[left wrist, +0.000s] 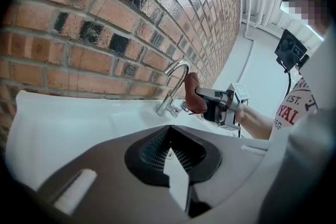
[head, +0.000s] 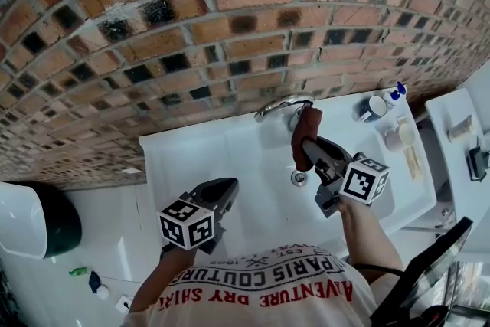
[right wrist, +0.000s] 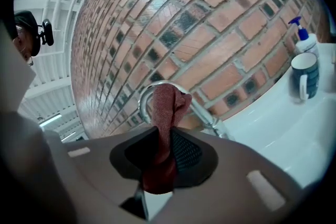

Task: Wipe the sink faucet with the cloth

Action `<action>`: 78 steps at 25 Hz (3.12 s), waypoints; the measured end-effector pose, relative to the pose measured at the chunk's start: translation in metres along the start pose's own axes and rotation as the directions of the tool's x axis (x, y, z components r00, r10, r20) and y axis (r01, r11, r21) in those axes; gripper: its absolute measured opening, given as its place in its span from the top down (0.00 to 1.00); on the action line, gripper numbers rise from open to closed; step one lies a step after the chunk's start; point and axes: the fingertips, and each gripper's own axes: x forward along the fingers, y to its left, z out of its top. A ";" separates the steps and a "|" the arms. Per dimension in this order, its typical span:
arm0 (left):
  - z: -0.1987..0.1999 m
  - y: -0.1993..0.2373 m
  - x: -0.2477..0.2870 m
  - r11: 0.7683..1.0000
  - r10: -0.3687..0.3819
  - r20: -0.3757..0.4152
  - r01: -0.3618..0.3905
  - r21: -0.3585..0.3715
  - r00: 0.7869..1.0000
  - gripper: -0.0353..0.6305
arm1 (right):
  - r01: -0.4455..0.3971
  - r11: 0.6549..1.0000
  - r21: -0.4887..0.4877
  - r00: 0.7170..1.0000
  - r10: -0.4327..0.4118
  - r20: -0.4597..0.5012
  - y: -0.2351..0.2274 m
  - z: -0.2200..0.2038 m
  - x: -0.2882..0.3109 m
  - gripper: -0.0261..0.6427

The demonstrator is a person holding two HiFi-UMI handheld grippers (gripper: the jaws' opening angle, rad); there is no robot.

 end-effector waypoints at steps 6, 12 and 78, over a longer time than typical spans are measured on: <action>0.002 -0.004 0.000 1.000 -0.008 0.000 0.008 0.009 1.000 0.94 | -0.021 0.995 -0.100 0.991 0.008 -0.133 0.005 -0.015 0.027 0.85; 0.002 -0.001 -0.003 1.000 0.000 0.005 0.000 0.003 1.000 0.94 | 0.022 0.997 -0.076 0.987 -0.033 -0.157 -0.023 -0.006 0.049 0.85; 0.006 -0.003 -0.006 1.000 -0.007 0.024 0.006 0.027 1.000 0.94 | -0.026 0.979 -0.203 0.984 -0.012 -0.180 0.031 -0.021 0.080 0.86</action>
